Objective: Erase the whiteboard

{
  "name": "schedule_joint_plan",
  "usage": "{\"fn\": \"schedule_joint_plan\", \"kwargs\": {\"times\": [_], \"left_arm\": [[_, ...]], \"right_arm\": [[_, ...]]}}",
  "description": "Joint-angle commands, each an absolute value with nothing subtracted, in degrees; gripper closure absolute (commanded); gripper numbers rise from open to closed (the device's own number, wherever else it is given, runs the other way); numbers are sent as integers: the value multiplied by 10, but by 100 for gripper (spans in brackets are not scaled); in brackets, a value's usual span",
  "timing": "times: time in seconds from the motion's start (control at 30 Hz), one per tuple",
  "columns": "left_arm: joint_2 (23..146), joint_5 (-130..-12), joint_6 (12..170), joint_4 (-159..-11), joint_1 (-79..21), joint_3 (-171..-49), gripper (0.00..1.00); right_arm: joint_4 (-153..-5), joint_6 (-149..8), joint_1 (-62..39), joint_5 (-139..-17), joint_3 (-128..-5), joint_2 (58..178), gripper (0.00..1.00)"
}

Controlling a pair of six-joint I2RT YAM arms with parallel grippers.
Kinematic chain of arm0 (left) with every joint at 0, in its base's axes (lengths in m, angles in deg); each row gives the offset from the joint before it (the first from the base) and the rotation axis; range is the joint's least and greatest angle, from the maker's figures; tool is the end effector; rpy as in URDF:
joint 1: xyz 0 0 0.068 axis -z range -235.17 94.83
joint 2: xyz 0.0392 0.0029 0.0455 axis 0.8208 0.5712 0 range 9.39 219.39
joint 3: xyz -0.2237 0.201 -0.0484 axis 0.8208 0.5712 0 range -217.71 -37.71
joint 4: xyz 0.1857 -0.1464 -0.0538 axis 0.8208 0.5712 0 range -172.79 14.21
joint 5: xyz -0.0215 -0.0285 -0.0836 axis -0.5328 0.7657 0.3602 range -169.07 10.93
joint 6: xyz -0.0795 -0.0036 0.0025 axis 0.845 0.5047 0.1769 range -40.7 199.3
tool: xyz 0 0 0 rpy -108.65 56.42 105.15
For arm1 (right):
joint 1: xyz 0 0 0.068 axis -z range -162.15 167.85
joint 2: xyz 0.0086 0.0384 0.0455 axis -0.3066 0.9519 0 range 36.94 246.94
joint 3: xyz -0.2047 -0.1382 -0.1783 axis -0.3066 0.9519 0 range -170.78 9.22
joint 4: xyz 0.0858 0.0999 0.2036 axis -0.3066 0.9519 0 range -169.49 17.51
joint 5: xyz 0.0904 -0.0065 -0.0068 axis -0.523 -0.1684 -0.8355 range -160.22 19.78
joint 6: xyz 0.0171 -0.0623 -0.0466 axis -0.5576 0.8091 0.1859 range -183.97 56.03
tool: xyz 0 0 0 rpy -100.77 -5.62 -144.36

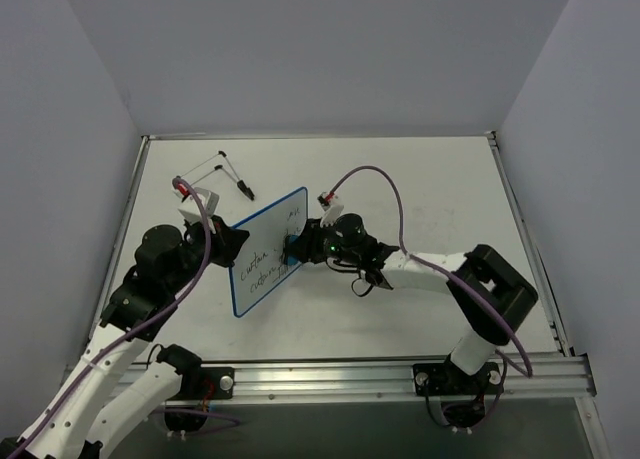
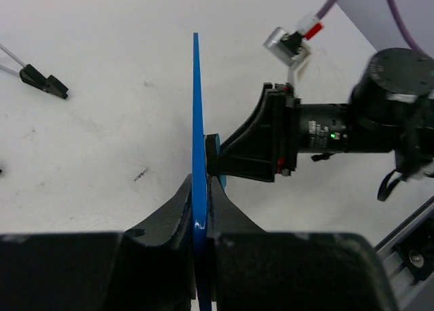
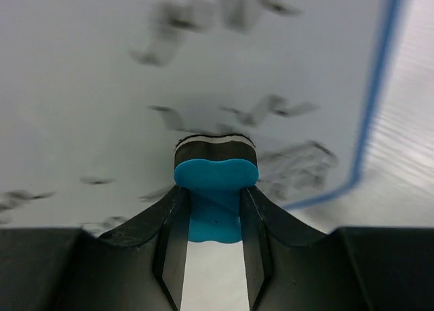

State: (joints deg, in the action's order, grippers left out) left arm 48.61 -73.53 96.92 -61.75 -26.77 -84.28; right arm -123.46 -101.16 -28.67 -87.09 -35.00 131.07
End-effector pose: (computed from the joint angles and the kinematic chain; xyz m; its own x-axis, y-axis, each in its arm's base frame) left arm 0.1230 -0.0742 0.3557 -0.3667 -0.1443 -0.9191 0.4666 0.8261 -0.3159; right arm 0.2407 0.2828 0.2619 -0.5965 0.2117 -0.7742 -0.6684 0.4030 0.6252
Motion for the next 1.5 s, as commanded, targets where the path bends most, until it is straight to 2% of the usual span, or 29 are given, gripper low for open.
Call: {"fn": "schedule_joint_plan", "kwargs": {"times": [0.0,0.13,0.47,0.67,0.8,1.13,1.27,1.47], "left_arm": [[499,-562,956,-569,-239,-844,98],[509,-563,954,-565,-239,-844,98],[536,-565,1024,-579,-239,-835,98],[539,-601,1090,-576,-240,-836,98],[538,-619,1110,-568,-239,-843,98],[546,-611,1124,-557,-240,-839,98],[558,-597,1123,-559,-240,-839,98],[571,-585,1102,-540,-240,-846,98]], "right_arm": [[-1222,-981,-252,-860,-352,1395,100],[-1242,-982,-218,-885,-360,1418,100],[-1256,-995,-241,-860,-386,1290,100],[-1269,-1002,-278,-825,-414,1263,100],[-1264,-998,-272,-812,-425,1288,100],[-1334,-996,-213,-808,-343,1381,100],[-1311,-985,-193,-837,-373,1417,100],[-1210,-943,-170,-874,-453,1403,100]]}}
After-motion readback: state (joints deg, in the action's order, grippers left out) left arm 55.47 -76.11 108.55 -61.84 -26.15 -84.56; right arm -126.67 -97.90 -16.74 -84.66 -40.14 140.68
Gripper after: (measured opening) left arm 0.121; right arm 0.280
